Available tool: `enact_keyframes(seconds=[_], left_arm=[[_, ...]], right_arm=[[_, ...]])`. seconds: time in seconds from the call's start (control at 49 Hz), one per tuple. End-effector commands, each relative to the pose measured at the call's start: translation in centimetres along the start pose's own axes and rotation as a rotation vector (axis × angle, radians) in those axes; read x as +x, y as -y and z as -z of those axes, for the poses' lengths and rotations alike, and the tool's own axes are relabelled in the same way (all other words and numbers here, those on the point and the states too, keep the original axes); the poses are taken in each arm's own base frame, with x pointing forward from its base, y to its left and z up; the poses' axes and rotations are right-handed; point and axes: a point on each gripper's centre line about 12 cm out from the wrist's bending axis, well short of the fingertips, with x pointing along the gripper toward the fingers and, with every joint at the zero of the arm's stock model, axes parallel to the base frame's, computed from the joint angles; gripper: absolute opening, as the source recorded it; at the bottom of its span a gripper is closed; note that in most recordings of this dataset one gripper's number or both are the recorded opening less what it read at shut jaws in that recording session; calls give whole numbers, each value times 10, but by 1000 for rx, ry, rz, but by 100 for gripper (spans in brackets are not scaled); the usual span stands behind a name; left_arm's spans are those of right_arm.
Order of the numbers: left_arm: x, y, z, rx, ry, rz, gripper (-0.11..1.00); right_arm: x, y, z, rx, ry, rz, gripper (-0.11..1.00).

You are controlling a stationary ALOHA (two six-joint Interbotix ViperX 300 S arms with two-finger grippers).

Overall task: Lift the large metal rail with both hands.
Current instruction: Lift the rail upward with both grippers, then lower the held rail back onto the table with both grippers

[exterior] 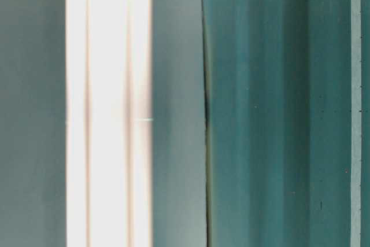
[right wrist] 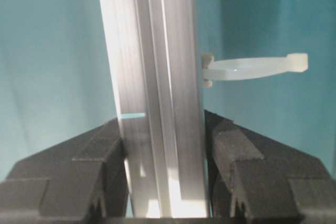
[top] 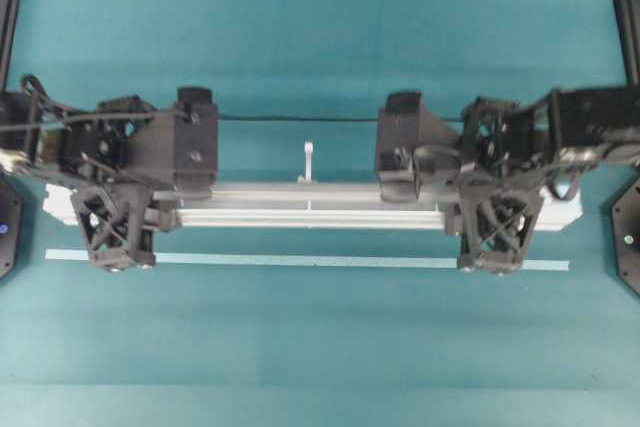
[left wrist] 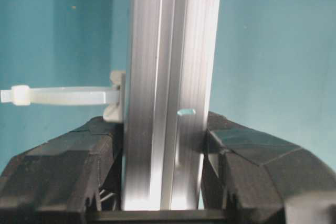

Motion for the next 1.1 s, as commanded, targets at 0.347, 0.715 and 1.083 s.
enact_keyframes(seconds=[0.347, 0.715, 1.083], left_arm=[[-84, -1, -31, -22, 77, -2, 36], [-133, -1, -53, -21, 157, 4, 36], [-144, 0, -59, -20, 105, -1, 36]], right_arm=[[-77, -10, -24, 11, 80, -26, 39], [-120, -17, -27, 0, 79, -25, 39], [-137, -19, -33, -7, 91, -25, 39]])
